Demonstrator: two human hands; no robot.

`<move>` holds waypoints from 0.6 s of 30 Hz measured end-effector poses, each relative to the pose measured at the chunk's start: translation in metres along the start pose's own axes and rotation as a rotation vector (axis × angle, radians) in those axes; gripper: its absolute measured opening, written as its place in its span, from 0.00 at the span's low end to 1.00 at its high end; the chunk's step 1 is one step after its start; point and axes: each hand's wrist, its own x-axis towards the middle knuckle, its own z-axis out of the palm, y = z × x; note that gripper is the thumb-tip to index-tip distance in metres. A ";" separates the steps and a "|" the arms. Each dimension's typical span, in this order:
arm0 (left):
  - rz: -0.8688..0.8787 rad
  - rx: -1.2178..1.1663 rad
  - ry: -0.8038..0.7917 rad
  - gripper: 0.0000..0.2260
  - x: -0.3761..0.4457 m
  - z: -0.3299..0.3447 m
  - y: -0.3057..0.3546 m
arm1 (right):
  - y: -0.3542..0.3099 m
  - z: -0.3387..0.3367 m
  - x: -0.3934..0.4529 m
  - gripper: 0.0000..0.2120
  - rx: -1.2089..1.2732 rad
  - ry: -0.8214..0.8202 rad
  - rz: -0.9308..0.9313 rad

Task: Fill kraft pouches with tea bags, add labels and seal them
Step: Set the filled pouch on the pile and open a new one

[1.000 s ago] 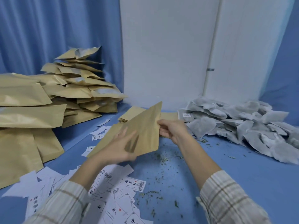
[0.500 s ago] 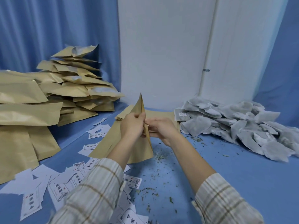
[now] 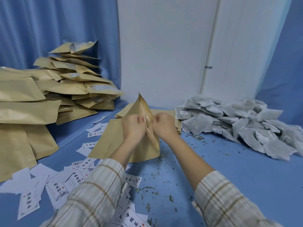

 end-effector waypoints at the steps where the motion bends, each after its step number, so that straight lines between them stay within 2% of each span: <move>1: -0.022 -0.026 0.006 0.17 0.001 -0.001 -0.003 | 0.004 -0.001 0.002 0.19 0.095 0.018 0.064; 3: -0.034 -0.014 -0.012 0.17 0.001 -0.004 -0.006 | 0.015 -0.004 0.004 0.15 0.222 0.002 0.132; 4: -0.006 0.033 -0.025 0.17 0.000 -0.005 -0.005 | 0.019 -0.005 0.003 0.12 0.203 -0.012 0.112; 6: 0.083 0.154 -0.049 0.16 0.000 -0.007 0.000 | 0.026 -0.004 0.000 0.05 0.047 0.021 0.002; 8: 0.171 0.294 -0.085 0.14 -0.003 -0.007 0.011 | 0.026 0.000 -0.004 0.08 -0.107 0.072 -0.168; 10: 0.265 0.469 -0.119 0.12 -0.009 -0.004 0.025 | 0.017 0.000 -0.007 0.04 -0.034 0.028 -0.220; 12: 0.344 0.586 -0.126 0.09 -0.015 -0.002 0.036 | 0.015 -0.004 -0.002 0.09 0.050 -0.097 -0.214; 15: 0.416 0.721 -0.133 0.10 -0.021 0.002 0.046 | 0.017 -0.011 -0.003 0.15 -0.262 -0.310 -0.192; 18: 0.522 0.822 -0.142 0.11 -0.026 0.004 0.057 | 0.016 -0.013 0.006 0.19 -0.415 -0.374 -0.102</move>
